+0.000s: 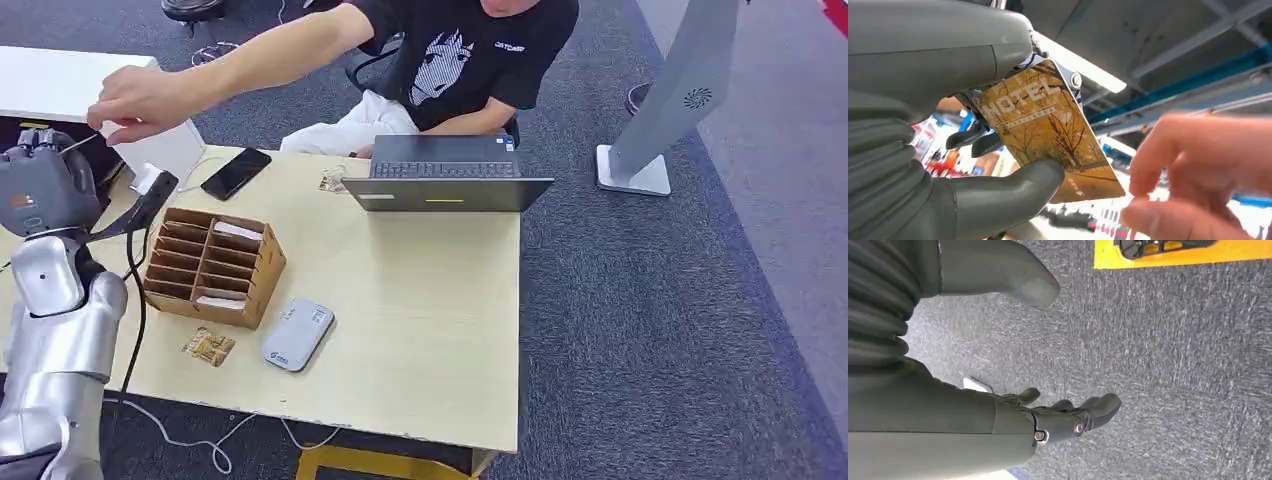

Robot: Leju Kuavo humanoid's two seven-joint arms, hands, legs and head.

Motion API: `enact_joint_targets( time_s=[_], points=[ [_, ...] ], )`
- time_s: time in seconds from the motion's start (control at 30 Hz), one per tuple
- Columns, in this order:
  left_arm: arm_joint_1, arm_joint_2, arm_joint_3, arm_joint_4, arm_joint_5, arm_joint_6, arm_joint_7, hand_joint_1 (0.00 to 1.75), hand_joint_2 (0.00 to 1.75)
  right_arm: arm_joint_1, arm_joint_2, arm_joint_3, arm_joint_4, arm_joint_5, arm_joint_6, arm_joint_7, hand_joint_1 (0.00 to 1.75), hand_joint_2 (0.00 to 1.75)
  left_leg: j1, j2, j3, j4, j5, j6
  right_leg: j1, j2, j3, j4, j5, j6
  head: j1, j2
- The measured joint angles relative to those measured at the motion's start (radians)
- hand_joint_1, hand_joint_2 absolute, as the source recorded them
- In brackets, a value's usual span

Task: Pass the card to the sensor for recognition and then transmit it.

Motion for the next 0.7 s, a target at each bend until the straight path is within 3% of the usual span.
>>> enact_joint_targets(
  time_s=[0.27, 0.7],
  points=[
    [-0.021, 0.005, 0.000, 0.108, 0.062, 0.000, -0.013, 1.75, 1.75, 0.004, -0.030, 0.000, 0.000, -0.002, 0.018, -0.001, 0.00, 1.75, 0.000, 0.000, 0.000, 0.000, 0.000, 0.000, 0.000, 0.000, 0.000, 0.000, 0.001, 0.000, 0.000, 0.000],
    [-0.059, -0.008, 0.000, 0.169, 0.083, 0.001, -0.016, 1.75, 1.75, 0.006, -0.076, 0.000, -0.001, 0.008, 0.039, 0.002, 0.00, 1.75, 0.000, 0.008, 0.000, 0.000, -0.001, 0.000, 0.000, 0.009, -0.002, 0.000, 0.001, 0.000, 0.000, 0.000]
  ],
)
